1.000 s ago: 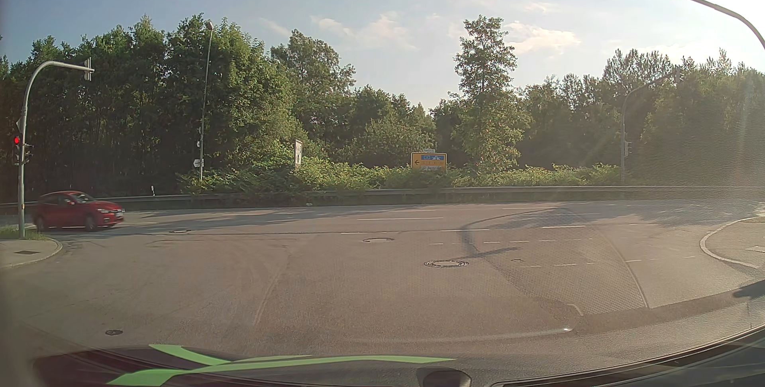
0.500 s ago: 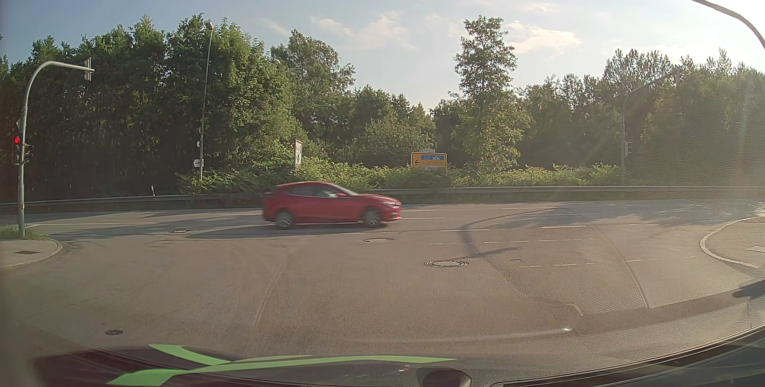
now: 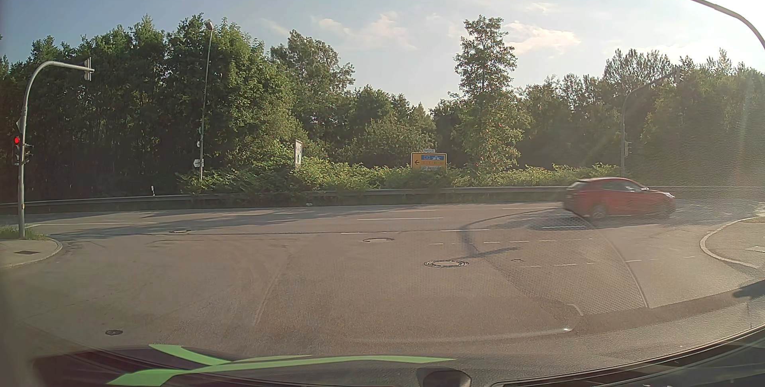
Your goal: Follow the waypoints while adhering to traffic rules and regulations
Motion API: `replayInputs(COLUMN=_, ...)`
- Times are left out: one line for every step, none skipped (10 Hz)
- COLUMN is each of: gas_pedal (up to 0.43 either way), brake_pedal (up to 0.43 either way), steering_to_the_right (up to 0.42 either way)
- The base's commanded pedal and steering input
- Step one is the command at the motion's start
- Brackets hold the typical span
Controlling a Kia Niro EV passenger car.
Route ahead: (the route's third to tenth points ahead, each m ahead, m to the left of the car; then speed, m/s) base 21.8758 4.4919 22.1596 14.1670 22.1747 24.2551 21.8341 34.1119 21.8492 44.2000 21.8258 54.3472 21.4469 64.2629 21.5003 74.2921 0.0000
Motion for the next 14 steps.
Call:
replayInputs(gas_pedal=0.000, brake_pedal=0.329, steering_to_the_right=-0.021)
replayInputs(gas_pedal=0.000, brake_pedal=0.335, steering_to_the_right=-0.022)
replayInputs(gas_pedal=0.000, brake_pedal=0.335, steering_to_the_right=-0.021)
replayInputs(gas_pedal=0.000, brake_pedal=0.335, steering_to_the_right=-0.021)
replayInputs(gas_pedal=0.000, brake_pedal=0.335, steering_to_the_right=-0.021)
replayInputs(gas_pedal=0.000, brake_pedal=0.341, steering_to_the_right=-0.022)
replayInputs(gas_pedal=0.000, brake_pedal=0.335, steering_to_the_right=-0.022)
replayInputs(gas_pedal=0.000, brake_pedal=0.341, steering_to_the_right=-0.021)
replayInputs(gas_pedal=0.000, brake_pedal=0.341, steering_to_the_right=-0.021)
replayInputs(gas_pedal=0.000, brake_pedal=0.341, steering_to_the_right=-0.021)
replayInputs(gas_pedal=0.000, brake_pedal=0.341, steering_to_the_right=-0.021)
replayInputs(gas_pedal=0.000, brake_pedal=0.348, steering_to_the_right=-0.021)
replayInputs(gas_pedal=0.000, brake_pedal=0.348, steering_to_the_right=-0.021)
replayInputs(gas_pedal=0.000, brake_pedal=0.354, steering_to_the_right=-0.022)
